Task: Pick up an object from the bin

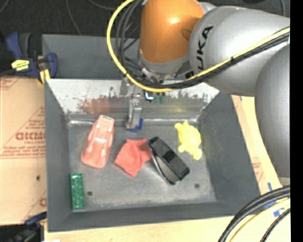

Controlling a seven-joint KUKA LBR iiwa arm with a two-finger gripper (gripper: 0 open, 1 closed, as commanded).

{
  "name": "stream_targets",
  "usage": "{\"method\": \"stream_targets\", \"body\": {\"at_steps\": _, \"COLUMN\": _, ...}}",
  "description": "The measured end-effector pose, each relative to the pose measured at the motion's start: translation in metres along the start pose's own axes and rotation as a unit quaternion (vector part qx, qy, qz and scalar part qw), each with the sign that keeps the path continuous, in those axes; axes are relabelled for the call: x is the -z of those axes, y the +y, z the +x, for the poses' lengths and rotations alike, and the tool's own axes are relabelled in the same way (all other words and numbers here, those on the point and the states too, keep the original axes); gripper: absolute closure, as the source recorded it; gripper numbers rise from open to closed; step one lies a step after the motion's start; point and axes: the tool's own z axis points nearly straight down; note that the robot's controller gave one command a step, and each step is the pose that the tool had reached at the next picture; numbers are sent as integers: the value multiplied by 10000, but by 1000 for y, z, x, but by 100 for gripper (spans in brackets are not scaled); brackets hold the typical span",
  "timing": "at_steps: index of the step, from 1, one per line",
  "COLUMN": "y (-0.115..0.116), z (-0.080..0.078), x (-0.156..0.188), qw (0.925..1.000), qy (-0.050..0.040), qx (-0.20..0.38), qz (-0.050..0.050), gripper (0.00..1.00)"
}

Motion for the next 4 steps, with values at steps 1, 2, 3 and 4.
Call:
{"method": "stream_targets", "body": {"at_steps": 1, "y": -1, "z": -1, "x": 5, "qw": 10000, "qy": -36, "qx": -9, "qz": -6, "gripper": 0}}
{"method": "stream_targets", "body": {"at_steps": 2, "y": -22, "z": -2, "x": -38, "qw": 9998, "qy": -67, "qx": 193, "qz": -6, "gripper": 0}}
{"method": "stream_targets", "body": {"at_steps": 3, "y": -23, "z": 26, "x": -98, "qw": 9994, "qy": -54, "qx": 354, "qz": 0, "gripper": 0}}
{"method": "stream_targets", "body": {"at_steps": 4, "y": -14, "z": 58, "x": -108, "qw": 9965, "qy": -51, "qx": 837, "qz": 2, "gripper": 0}}
